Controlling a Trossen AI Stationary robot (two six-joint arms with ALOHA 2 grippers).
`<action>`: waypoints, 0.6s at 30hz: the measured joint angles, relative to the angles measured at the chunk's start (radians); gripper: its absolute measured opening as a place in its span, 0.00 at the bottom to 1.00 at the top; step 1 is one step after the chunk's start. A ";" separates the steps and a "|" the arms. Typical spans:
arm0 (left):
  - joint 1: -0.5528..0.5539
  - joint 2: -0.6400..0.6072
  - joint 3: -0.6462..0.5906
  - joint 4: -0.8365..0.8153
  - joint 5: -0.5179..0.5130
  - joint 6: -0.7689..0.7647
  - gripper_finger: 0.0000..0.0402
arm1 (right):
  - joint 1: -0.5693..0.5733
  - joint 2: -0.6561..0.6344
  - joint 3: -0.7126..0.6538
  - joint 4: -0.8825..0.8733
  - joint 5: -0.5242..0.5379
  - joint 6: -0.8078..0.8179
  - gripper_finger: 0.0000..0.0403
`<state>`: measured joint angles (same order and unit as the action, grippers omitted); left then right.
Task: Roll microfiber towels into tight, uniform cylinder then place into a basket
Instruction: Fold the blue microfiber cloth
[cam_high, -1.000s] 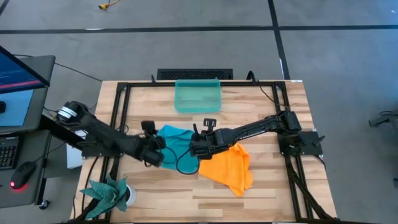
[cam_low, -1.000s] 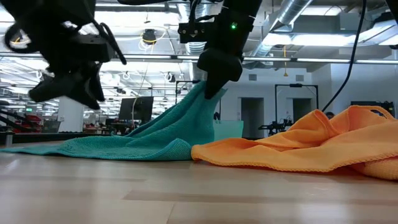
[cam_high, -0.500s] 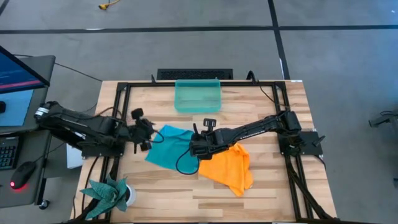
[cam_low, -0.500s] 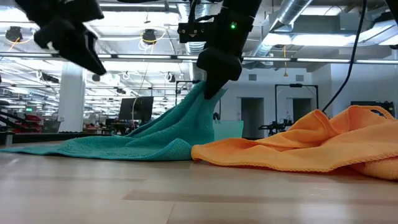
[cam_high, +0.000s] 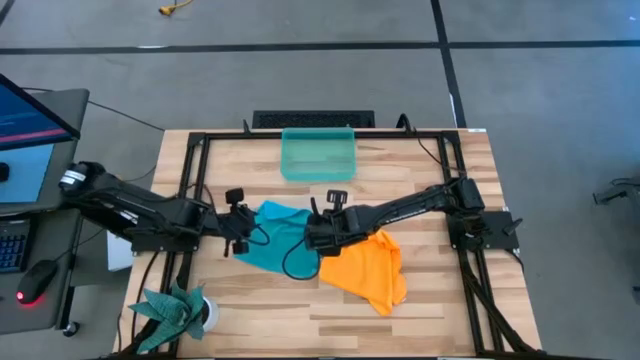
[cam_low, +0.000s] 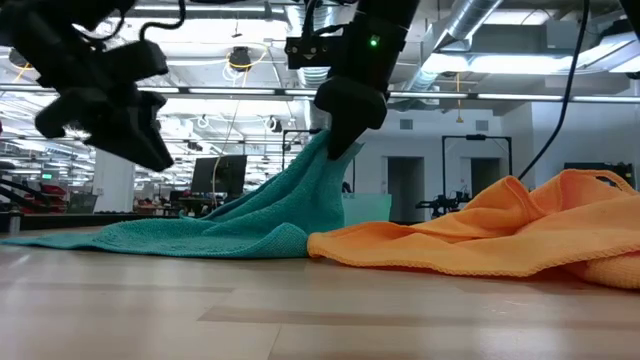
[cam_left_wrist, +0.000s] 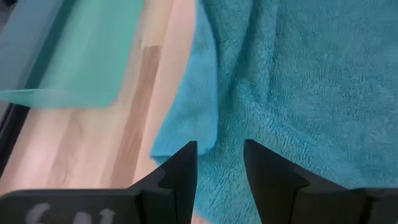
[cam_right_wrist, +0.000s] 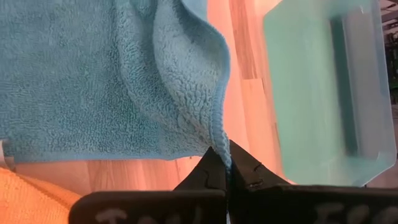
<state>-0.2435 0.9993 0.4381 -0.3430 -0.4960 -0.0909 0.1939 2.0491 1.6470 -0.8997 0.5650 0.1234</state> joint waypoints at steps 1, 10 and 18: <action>0.000 0.026 0.000 0.008 -0.001 0.011 0.31 | -0.001 0.000 0.000 0.001 -0.002 0.000 0.02; 0.000 0.212 0.005 0.110 -0.065 0.064 0.31 | 0.000 0.000 0.000 0.000 -0.018 0.000 0.02; 0.000 0.309 0.005 0.141 -0.094 0.091 0.31 | 0.000 0.000 0.000 0.006 -0.019 0.001 0.02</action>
<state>-0.2432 1.3082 0.4435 -0.2022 -0.5901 0.0002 0.1940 2.0491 1.6470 -0.8942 0.5461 0.1242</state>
